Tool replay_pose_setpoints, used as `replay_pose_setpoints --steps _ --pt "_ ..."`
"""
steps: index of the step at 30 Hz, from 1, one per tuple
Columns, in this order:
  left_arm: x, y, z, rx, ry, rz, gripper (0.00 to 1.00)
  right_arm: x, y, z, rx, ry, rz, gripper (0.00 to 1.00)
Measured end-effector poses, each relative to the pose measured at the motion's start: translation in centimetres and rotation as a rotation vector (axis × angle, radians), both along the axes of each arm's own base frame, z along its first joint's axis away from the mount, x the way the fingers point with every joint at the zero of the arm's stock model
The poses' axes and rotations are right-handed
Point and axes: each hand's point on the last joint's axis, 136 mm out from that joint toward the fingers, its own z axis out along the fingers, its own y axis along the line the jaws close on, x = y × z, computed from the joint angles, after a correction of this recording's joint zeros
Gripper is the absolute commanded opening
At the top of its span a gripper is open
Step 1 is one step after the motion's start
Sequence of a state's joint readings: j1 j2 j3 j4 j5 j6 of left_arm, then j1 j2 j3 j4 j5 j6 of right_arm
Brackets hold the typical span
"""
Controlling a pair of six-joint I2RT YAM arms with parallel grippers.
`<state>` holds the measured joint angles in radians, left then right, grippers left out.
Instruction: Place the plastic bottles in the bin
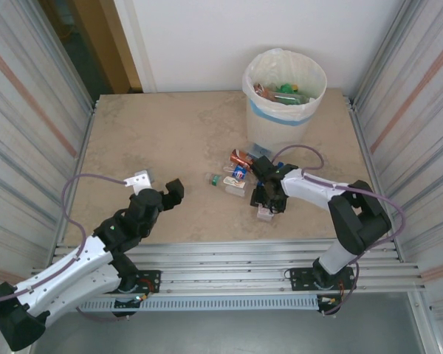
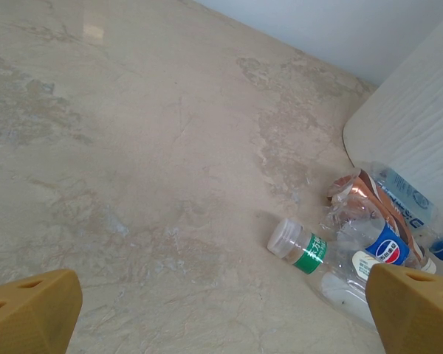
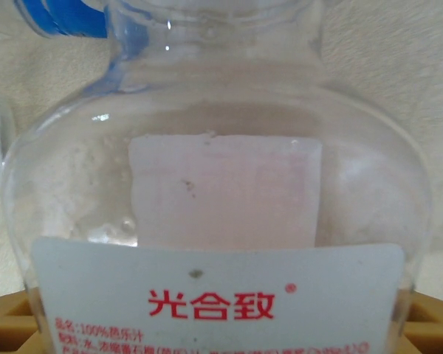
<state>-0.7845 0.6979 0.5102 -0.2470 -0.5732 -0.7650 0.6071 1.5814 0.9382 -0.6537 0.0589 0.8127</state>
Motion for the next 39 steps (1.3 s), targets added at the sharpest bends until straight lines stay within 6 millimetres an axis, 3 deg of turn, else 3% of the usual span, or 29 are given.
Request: replay_pose_setpoints --steps 4,9,25,32,39 --pt "-0.2 0.3 0.0 0.002 0.003 0.004 0.99 0.2 -1.2 2.6 -0.027 -0.064 -0.001 0.34" --pt "-0.5 0.6 0.0 0.003 0.007 0.008 0.99 1.3 -2.5 7.3 -0.028 -0.201 -0.017 0.28" --pt "-0.2 0.6 -1.3 0.022 0.052 0.021 0.99 2.2 -8.6 22.0 0.001 -0.588 -0.124 0.25" --pt "0.1 0.3 -1.7 0.016 0.066 0.014 0.99 4.1 -9.1 27.1 0.007 -0.706 -0.1 0.25" --pt "0.3 -0.2 -2.0 0.004 0.081 -0.007 0.99 9.2 -7.4 31.9 0.031 -0.788 -0.05 0.26"
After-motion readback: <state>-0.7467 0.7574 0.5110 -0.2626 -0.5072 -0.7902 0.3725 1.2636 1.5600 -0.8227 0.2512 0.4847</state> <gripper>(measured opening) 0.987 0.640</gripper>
